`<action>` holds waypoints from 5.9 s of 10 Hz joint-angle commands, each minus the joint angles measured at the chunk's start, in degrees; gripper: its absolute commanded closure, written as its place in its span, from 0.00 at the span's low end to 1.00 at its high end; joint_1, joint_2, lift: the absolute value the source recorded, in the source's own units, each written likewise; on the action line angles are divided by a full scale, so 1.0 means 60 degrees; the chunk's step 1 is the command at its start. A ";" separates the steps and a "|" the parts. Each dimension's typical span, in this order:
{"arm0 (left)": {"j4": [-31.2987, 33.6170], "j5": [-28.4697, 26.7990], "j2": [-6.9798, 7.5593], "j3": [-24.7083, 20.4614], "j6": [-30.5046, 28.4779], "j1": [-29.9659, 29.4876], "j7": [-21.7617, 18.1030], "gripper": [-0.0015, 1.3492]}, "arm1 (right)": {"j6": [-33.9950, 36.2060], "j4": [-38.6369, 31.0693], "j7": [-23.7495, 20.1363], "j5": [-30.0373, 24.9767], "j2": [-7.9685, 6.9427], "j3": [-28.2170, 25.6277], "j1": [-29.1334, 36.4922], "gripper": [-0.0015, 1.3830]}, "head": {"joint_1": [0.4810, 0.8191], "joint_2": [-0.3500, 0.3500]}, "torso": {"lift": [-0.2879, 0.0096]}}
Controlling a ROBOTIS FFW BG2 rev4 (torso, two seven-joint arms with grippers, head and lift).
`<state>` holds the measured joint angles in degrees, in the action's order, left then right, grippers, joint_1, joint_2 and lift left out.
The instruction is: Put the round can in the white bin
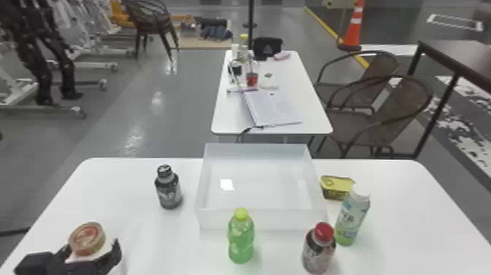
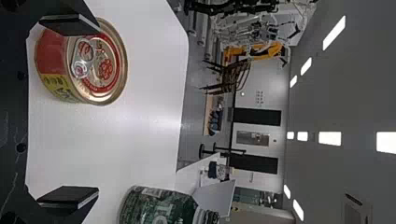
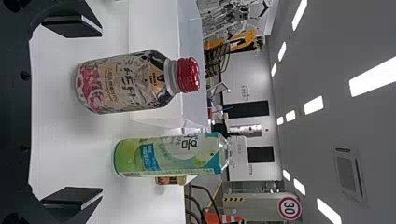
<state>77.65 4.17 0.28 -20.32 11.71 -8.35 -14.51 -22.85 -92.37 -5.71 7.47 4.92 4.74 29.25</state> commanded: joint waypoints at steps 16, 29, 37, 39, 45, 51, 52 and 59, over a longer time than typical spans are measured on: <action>-0.0315 -0.2203 0.0437 -0.1140 -0.3797 0.2066 -0.1800 0.07 | 0.0000 0.0088 0.0000 0.0044 -0.0044 0.0000 -0.0085 0.07 | 0.20 0.50 | 0.63; 0.1296 -0.2877 0.0232 -0.0905 -0.4955 0.1949 -0.1771 0.61 | -0.0044 0.0117 0.0000 0.0074 -0.0073 0.0000 -0.0100 0.07 | 0.20 0.50 | 0.63; 0.1985 -0.1515 0.0584 0.2127 -0.5614 0.3150 -0.3001 0.61 | -0.0044 0.0205 0.0000 0.0074 -0.0088 0.0059 -0.0173 0.07 | 0.20 0.50 | 0.63; 0.1780 -0.0870 0.0481 0.2786 -0.5716 0.3384 -0.3030 0.61 | -0.0044 0.0234 0.0000 0.0088 -0.0088 0.0088 -0.0202 0.07 | 0.20 0.50 | 0.63; -0.0359 0.1093 0.0672 0.4749 -0.4867 0.4205 -0.3587 0.61 | -0.0059 0.0307 0.0000 0.0088 -0.0088 0.0103 -0.0290 0.07 | 0.20 0.50 | 0.63; -0.0754 0.1063 0.0642 0.4822 -0.3900 0.4307 -0.3470 0.11 | -0.0073 0.0337 -0.0030 0.0103 -0.0088 0.0117 -0.0319 0.07 | 0.20 0.50 | 0.63; -0.0754 0.1078 0.0642 0.4764 -0.3885 0.4278 -0.3470 0.09 | -0.0088 0.0337 -0.0030 0.0103 -0.0088 0.0117 -0.0319 0.07 | 0.20 0.50 | 0.63; 0.1311 0.0785 0.0100 0.2464 -0.1688 0.1480 -0.2576 0.10 | -0.0117 0.0278 -0.0030 0.0118 -0.0073 0.0103 -0.0275 0.07 | 0.20 0.50 | 0.63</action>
<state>83.88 9.46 1.63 -3.61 0.61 2.85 -30.08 -23.55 -90.59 -5.89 8.18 4.52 5.36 27.51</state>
